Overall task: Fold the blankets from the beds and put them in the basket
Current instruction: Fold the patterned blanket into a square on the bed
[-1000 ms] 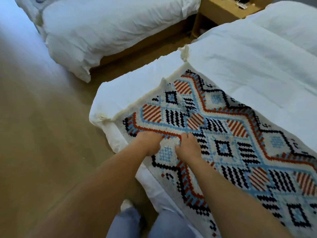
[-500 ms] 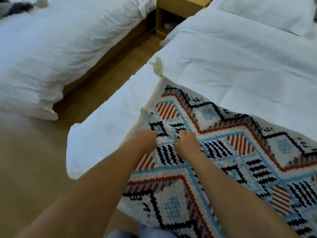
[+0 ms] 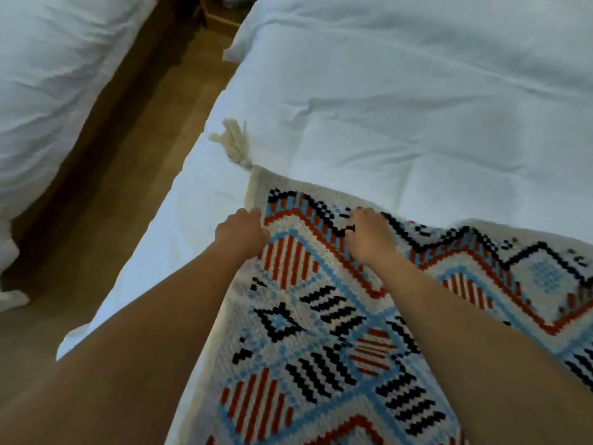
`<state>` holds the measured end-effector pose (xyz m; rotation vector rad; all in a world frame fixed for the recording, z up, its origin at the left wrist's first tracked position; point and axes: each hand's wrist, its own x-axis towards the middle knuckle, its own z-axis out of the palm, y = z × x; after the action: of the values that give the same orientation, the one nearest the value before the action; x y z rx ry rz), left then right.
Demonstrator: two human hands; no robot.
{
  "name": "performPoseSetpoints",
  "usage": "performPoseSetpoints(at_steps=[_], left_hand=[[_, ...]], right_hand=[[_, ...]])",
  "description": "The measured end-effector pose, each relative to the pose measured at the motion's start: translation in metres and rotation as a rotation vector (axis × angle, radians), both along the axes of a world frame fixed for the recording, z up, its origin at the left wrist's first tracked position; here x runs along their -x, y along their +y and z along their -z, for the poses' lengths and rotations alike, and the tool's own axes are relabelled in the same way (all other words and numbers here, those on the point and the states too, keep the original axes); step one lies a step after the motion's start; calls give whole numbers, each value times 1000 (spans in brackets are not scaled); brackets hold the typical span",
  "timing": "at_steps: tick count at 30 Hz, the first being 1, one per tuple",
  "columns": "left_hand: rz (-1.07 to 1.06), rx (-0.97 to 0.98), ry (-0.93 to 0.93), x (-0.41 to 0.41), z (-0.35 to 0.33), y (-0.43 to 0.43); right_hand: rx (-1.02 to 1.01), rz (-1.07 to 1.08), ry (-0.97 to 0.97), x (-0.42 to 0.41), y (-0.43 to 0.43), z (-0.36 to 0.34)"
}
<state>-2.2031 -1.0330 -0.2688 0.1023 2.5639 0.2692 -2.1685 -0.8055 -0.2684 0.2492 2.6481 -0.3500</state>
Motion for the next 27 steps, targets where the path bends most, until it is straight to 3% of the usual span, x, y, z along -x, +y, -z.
performPoseSetpoints(at_steps=[6,8,10,12,14,17,19,21,24,27], left_hand=[[-77,123,18,63,46,16],[-304,-60,-33,78,64,21],[-663,-344,-88,94,76,27],[-814,-461,-114,113,85,32],[-718,-496,-32,138,87,38],[-663,-719,312,194,73,47],[-594,-752,480,224,64,51],[-420,-615,523,239,77,54],[-228,-345,505,227,130,51],[-174,-302,584,217,171,54]], right_hand=[[-10,72,-54,70,17,38],[-21,99,-123,81,19,51],[24,145,-204,90,17,62],[43,143,-225,105,12,65],[69,198,-28,127,9,61],[175,433,561,168,9,50],[254,520,768,182,7,51],[250,478,717,182,-1,76],[83,295,490,164,-16,136],[-15,268,498,168,-19,170]])
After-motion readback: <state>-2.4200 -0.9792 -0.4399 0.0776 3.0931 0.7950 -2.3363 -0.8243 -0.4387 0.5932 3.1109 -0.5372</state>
